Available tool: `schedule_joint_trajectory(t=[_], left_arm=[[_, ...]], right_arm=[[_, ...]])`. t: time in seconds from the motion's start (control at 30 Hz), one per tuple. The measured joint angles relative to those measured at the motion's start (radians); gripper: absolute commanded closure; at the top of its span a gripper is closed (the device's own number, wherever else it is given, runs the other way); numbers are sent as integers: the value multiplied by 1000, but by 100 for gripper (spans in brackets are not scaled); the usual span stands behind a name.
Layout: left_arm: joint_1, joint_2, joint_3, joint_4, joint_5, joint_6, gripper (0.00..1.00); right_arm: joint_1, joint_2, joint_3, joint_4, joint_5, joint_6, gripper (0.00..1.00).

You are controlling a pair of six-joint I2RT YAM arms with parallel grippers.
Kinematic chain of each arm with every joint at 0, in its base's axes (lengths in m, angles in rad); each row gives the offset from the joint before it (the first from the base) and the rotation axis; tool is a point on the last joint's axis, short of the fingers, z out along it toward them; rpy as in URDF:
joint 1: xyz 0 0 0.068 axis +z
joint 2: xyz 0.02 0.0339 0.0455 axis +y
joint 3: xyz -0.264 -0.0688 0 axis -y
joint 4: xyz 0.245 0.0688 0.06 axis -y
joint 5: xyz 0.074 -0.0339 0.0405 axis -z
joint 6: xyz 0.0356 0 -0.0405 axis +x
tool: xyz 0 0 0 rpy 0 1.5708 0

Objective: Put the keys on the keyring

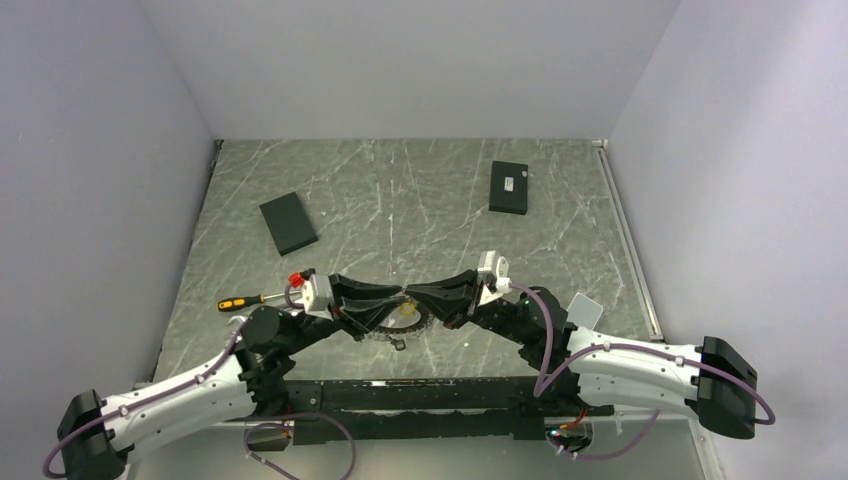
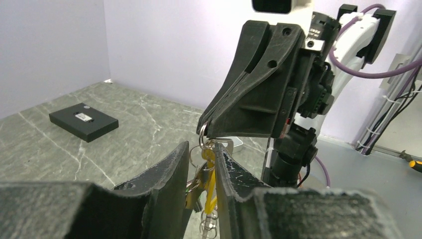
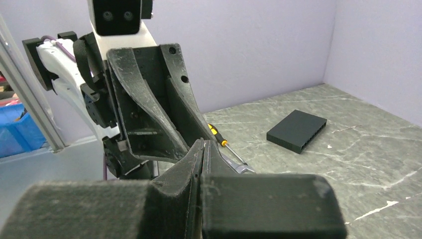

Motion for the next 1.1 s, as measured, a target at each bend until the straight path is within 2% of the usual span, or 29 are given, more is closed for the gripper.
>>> schedule_joint_trajectory(t=[0.23,0.57,0.93,1.03,1.1], left_arm=[[0,-11,18,-13,16,0,74],[8,74,25,58,13,2,80],[4,42,26,20,14,0,72],[4,42,26,3,14,-1,67],[4,43,26,-2,15,-1,68]], right_arm=[[-5,8,1,0,-7,0,100],[-16,15,1,5,-2,0,100],[-14,12,1,4,-13,0,100],[-14,12,1,4,-18,0,100],[-14,12,1,4,-21,0,100]])
